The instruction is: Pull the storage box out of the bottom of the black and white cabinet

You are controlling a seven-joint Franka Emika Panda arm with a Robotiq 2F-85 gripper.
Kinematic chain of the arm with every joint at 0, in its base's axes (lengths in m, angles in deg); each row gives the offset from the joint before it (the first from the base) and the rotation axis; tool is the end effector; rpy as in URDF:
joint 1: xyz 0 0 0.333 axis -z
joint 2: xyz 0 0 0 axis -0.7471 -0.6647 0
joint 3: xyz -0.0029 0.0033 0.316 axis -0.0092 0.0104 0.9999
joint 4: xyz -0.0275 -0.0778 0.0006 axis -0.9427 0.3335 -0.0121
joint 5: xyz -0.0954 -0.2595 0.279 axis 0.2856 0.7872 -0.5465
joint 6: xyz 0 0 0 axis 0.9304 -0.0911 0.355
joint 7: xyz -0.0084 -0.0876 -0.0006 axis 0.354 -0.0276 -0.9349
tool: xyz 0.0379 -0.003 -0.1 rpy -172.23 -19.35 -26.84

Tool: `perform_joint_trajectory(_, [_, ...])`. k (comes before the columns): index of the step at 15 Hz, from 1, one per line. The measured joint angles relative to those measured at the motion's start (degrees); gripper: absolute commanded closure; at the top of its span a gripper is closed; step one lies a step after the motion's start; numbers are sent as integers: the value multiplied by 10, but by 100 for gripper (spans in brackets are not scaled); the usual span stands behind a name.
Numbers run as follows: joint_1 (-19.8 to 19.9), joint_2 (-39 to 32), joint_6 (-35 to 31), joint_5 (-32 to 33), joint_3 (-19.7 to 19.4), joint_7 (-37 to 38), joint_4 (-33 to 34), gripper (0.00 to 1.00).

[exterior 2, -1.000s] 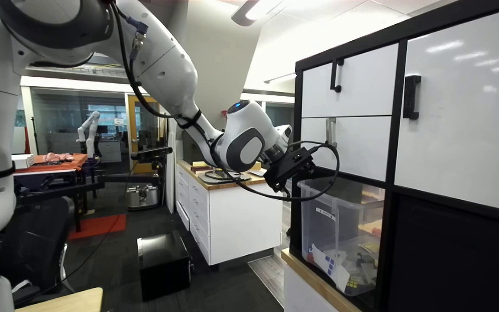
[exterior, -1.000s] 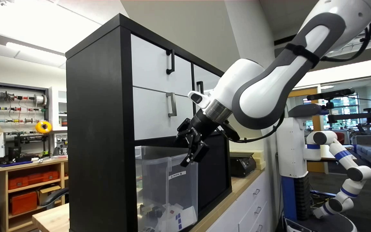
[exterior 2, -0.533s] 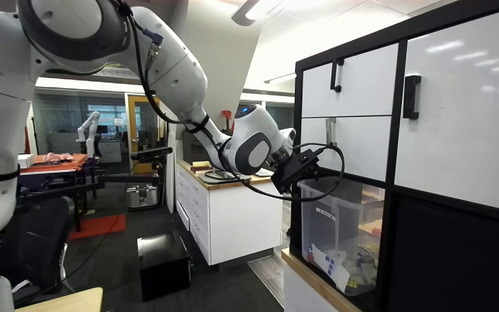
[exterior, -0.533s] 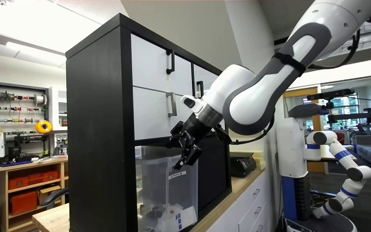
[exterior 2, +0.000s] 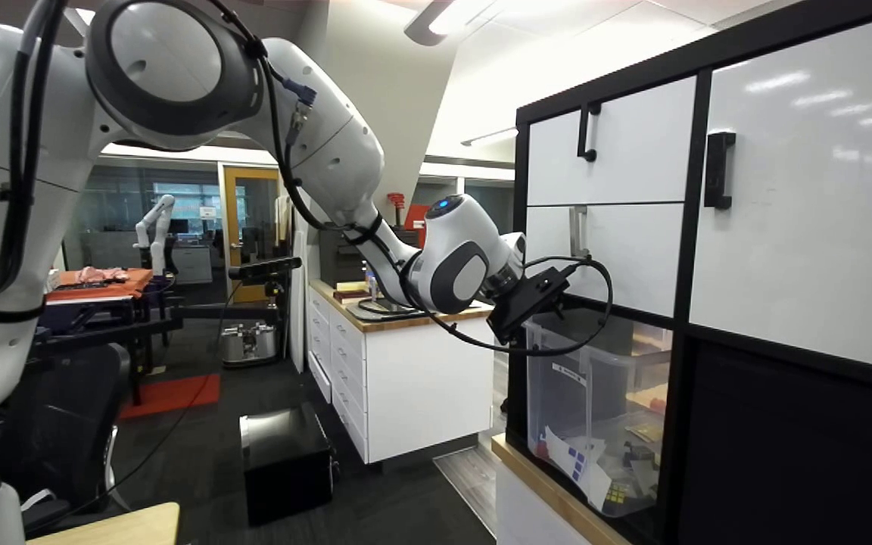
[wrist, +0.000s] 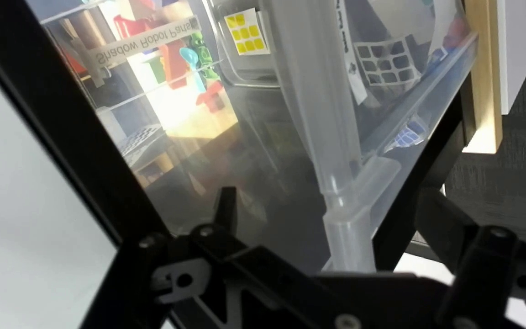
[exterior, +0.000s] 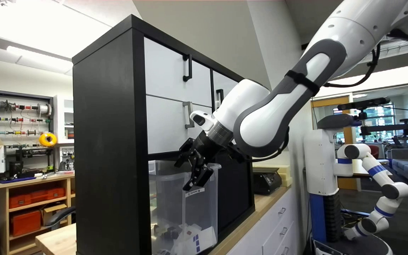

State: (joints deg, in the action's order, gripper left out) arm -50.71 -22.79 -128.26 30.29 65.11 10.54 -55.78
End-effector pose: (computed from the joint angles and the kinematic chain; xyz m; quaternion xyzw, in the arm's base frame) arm 0.6580 0.0784 0.3738 0.7463 0.5323 0.3536 0.1863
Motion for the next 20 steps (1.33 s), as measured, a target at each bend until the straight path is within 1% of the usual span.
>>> perform_joint_trajectory(4, [0,-17,1,0,3,-1,13,53])
perform_joint_trajectory(5, [0,-19,1,0,4,-1,15,61])
perform_joint_trajectory(9, [0,-21,5,0,8,-1,16,84])
perform_joint_trajectory(10, [0,-21,6,0,9,-1,16,91])
perform_joint_trajectory(11, [0,-21,8,0,11,-1,16,95])
perform_joint_trajectory(12, [0,-21,12,0,13,-1,15,93])
perform_joint_trajectory(15, [0,-18,20,0,16,-1,11,98])
perform_joint_trajectory(17, [0,-7,28,0,18,-1,-1,96])
perform_joint_trajectory(20, [0,11,26,0,18,-1,-28,96])
